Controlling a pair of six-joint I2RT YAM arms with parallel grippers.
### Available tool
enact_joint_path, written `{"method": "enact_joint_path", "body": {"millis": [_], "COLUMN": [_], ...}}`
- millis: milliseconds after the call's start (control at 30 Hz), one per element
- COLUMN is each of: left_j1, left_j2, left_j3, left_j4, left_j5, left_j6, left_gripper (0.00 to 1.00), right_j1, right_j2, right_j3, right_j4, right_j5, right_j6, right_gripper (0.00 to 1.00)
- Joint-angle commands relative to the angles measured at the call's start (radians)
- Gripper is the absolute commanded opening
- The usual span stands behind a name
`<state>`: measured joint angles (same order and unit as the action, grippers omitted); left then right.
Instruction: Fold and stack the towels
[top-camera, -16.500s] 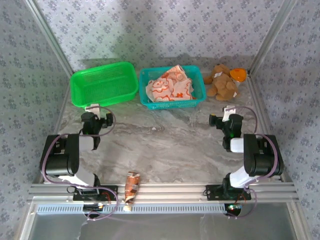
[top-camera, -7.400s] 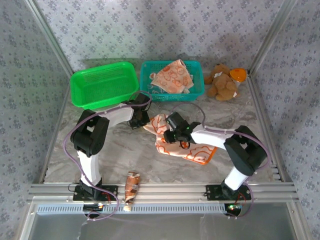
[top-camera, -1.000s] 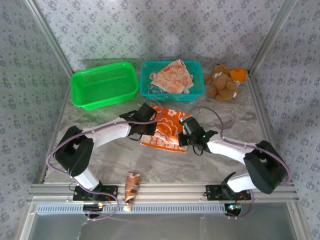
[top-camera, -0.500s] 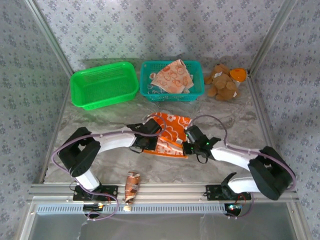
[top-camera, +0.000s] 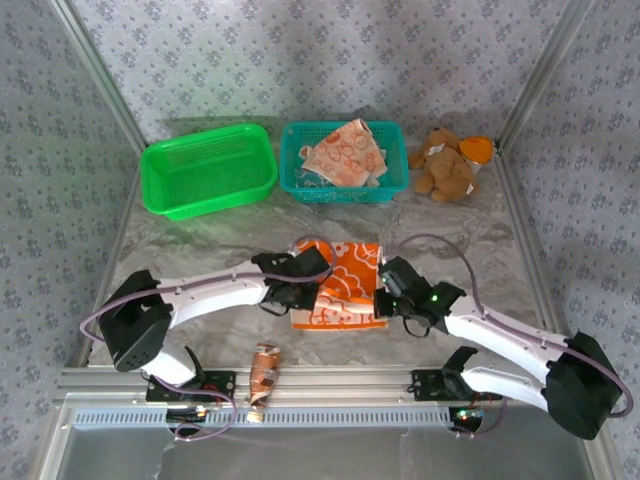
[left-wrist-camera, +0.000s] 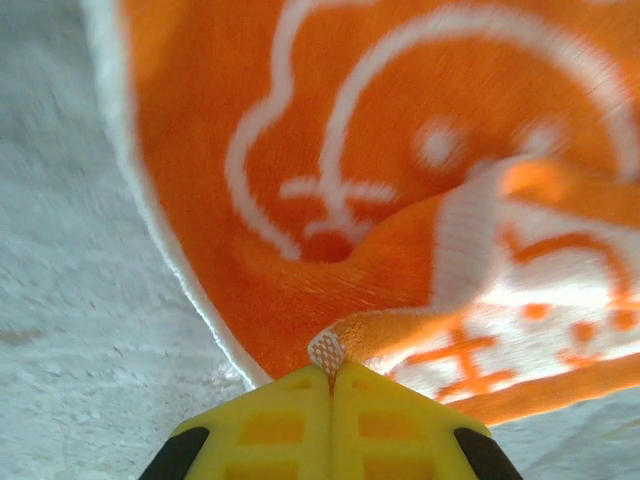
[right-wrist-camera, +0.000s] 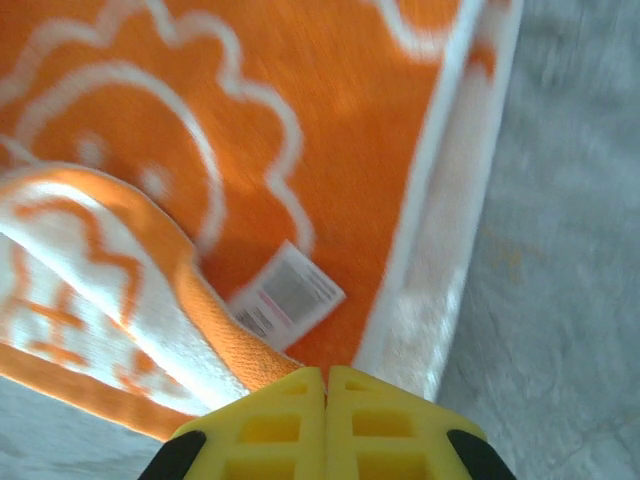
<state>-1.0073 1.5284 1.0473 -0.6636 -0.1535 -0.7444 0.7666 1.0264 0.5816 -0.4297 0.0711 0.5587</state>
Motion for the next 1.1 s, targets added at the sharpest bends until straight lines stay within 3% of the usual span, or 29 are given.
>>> {"method": "enact_joint_path", "body": {"millis": [0,233,500,900,1067], "left_j1": [0.043,0.202,0.32,0.406,0.415], "left_j2": [-0.033,0.008,0.112,0.274,0.31], "left_j3": [0.137,0.329,0.5,0.718,0.767], "left_j4": [-0.086,-0.077,-0.038,-0.021,-0.027], "left_j5": [-0.064,-0.049,-0.01,0.023,0.02], "left_j6": [0.081,0.237,0.359,0.434,0.453], "left_gripper": [0.0,0.0,0.0,0.0,0.0], "right_j1": [-0.035,-0.203,-0.362,-0.487,-0.497], "right_j2": [0.006,0.147,0.34,0.552,0.581], "right_j3": [0.152,0.356,0.56,0.817,0.834], "right_j4": [-0.043,0.013,0.09,0.155,0.17], "right_j5": [0.06,-0.002,-0.073,-0.118,-0.142], "right_j6": [-0.079,-0.21,-0.33,-0.409,-0.407], "right_gripper": [0.0,0.0,0.0,0.0,0.0]}}
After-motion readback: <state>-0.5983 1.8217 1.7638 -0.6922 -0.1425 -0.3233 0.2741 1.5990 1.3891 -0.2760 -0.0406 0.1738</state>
